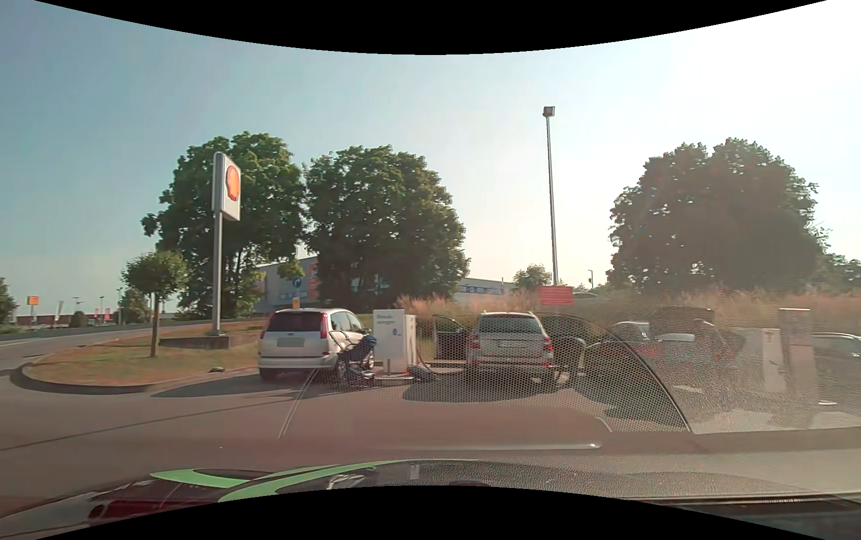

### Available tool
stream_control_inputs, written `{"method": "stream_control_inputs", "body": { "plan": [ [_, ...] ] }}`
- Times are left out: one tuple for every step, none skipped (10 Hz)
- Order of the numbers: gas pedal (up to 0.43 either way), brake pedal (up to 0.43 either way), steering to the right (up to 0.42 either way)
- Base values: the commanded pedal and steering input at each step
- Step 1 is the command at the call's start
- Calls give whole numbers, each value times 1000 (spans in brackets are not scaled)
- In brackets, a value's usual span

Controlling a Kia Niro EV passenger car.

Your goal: Follow the waypoints while adhering to traffic rules and regulations

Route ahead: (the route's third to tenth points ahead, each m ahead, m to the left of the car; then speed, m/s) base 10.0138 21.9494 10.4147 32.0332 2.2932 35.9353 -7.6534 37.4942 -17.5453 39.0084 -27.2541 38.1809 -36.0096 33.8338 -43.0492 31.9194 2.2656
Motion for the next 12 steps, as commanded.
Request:
{"method": "stream_control_inputs", "body": {
  "plan": [
    [169,0,-939],
    [169,0,-929],
    [169,0,-913],
    [169,0,-902],
    [169,0,-883],
    [169,0,-860],
    [169,0,-835],
    [169,0,-791],
    [169,0,-749],
    [157,0,-720],
    [157,0,-698],
    [157,0,-666]
  ]
}}
